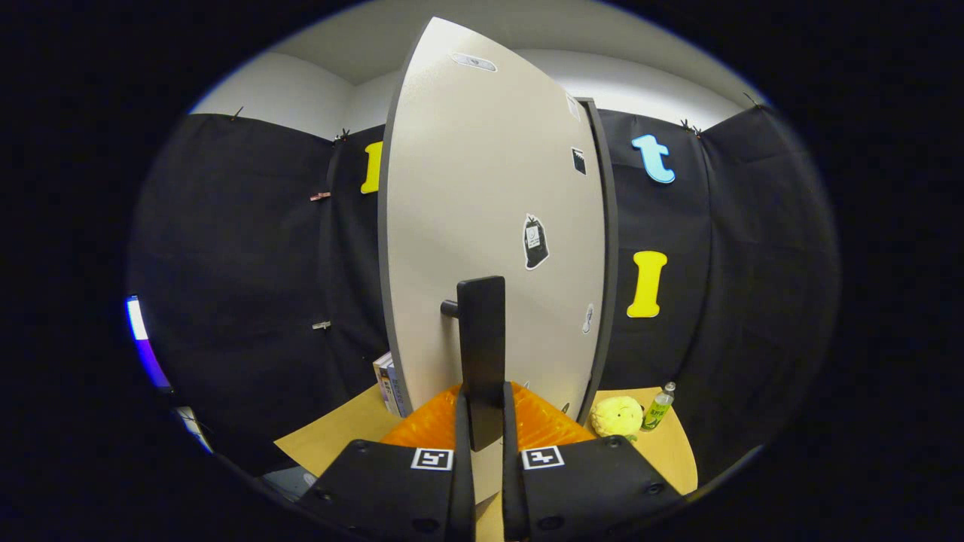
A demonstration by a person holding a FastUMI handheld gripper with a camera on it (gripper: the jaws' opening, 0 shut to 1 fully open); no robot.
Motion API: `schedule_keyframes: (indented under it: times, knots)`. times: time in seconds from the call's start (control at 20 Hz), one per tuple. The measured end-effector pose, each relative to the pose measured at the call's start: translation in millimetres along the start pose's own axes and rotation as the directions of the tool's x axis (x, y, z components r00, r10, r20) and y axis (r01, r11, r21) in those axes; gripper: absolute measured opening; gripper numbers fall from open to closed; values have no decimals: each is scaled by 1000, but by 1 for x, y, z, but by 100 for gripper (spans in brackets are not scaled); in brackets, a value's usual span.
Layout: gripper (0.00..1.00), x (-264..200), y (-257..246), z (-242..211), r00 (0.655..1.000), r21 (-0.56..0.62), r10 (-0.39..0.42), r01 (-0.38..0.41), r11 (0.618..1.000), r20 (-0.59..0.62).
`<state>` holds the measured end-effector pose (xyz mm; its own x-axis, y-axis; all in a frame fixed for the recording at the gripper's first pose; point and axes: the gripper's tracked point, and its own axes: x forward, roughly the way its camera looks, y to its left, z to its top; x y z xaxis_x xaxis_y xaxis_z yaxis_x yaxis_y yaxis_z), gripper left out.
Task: Open the shoe cabinet door, grab the shoes and put them into the shoe cabinet, then close the shoe cabinet door.
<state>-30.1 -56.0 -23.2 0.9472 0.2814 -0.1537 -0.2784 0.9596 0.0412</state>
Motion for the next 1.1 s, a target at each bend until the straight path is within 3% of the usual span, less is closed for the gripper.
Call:
schedule_keyframes:
  times: [0.5,0.7,0.75,0.8,0.95,1.1]
  knots:
    - [17,-73,-22,19,988,-18,-135,137,990,80]
    - [17,-89,-4,2,992,-17,-92,94,995,83]
    - [17,-88,6,-8,996,-9,-69,70,998,57]
    - [23,-85,17,-19,998,2,-52,51,999,29]
    - [22,-78,38,-58,999,36,-13,15,999,-51]
    - [57,-60,58,-100,988,55,17,-9,998,-151]
